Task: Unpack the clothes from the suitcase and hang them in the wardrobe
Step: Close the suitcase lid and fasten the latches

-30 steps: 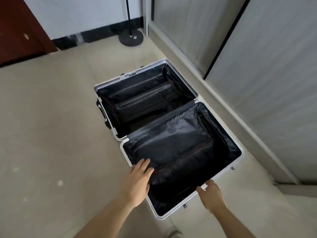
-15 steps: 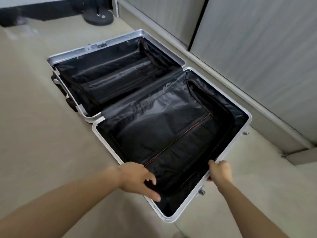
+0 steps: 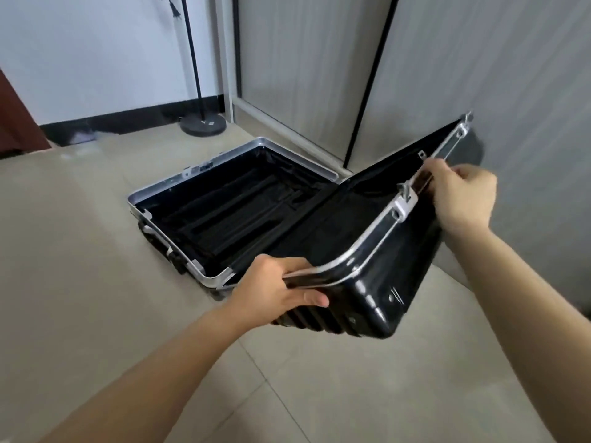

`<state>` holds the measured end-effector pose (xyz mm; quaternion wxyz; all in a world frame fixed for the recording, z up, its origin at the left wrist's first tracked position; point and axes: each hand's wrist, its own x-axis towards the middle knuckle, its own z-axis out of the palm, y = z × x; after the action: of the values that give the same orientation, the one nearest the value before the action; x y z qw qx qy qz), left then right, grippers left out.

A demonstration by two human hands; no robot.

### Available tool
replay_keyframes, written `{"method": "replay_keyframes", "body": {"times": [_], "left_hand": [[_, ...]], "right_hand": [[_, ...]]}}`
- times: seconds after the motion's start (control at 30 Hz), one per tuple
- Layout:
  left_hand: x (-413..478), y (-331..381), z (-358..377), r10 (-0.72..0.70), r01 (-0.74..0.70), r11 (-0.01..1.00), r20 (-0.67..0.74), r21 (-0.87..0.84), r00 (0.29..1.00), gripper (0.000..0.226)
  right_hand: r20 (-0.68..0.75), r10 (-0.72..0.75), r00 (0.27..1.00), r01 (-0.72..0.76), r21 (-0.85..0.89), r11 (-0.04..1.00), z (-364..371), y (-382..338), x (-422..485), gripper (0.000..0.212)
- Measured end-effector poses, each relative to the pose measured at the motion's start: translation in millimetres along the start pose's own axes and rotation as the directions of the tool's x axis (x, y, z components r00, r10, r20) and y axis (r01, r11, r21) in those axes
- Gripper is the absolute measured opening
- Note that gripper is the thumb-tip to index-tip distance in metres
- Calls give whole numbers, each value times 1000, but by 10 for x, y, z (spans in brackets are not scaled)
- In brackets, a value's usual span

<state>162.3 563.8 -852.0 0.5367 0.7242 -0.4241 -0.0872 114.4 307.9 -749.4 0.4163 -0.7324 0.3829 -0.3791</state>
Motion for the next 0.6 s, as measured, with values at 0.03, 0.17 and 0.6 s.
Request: {"method": "replay_keyframes", "body": {"times": [0.03, 0.17, 0.6], "left_hand": [[30, 21, -75, 24, -27, 999, -96, -31, 995, 40], [155, 119, -400, 39, -78, 995, -444, -68, 895, 38], [555, -321, -1156, -389, 139, 919, -792, -369, 470, 56]], "right_hand": [[11, -34, 999, 33, 95, 995, 95, -133, -27, 23], [95, -240, 966, 217, 205, 954, 473, -646, -128, 29], [455, -693, 559, 662, 258, 704, 1324, -413, -1063, 68]]}}
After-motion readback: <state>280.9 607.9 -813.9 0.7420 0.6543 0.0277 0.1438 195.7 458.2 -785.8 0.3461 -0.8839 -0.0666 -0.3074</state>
